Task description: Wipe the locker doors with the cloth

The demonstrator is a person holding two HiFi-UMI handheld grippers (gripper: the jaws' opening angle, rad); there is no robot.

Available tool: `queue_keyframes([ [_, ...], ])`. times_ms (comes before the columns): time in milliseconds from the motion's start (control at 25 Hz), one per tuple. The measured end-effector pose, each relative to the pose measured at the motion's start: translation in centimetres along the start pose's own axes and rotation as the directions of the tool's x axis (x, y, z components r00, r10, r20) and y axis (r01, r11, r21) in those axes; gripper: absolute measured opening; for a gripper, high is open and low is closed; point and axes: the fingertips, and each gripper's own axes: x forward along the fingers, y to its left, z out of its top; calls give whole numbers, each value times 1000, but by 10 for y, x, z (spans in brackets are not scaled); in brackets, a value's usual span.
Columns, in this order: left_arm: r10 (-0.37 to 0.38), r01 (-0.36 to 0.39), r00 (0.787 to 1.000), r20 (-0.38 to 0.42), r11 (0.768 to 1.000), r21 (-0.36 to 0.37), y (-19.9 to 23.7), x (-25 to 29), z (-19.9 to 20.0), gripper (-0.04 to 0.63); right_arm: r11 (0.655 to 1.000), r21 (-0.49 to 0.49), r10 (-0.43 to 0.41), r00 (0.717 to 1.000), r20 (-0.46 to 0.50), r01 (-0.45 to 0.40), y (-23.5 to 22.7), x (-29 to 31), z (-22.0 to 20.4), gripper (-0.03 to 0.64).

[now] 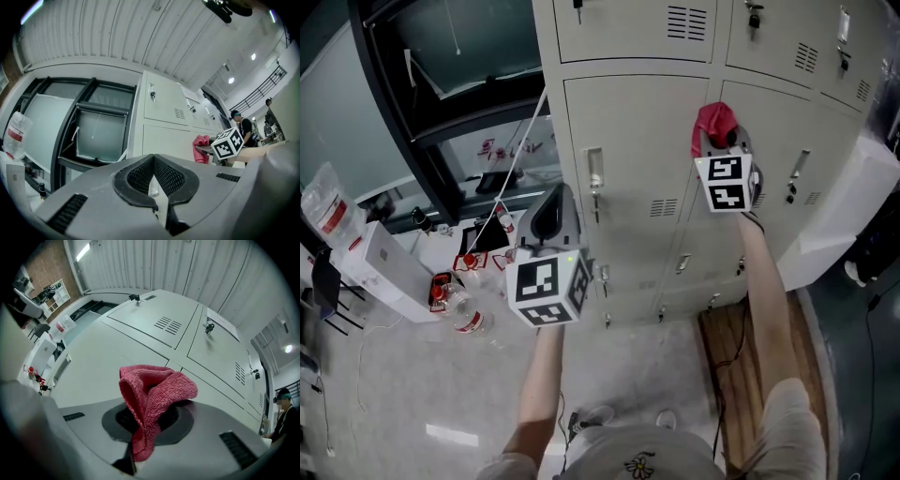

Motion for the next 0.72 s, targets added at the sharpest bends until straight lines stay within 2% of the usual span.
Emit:
queue_keyframes([
  [360,13,-13,1000,-4,1000,5,6,-8,2,16,1000,-3,-20,999,-30,20,-4,-6,-3,31],
  [560,23,-23,1000,-4,999,25,12,-12,2,17,999,43,23,995,95,-27,28,-34,40,31],
  [720,21,-20,1000,-3,996,90,10,-14,3,16,988,84,106,971,215,-126,75,-53,81,31],
])
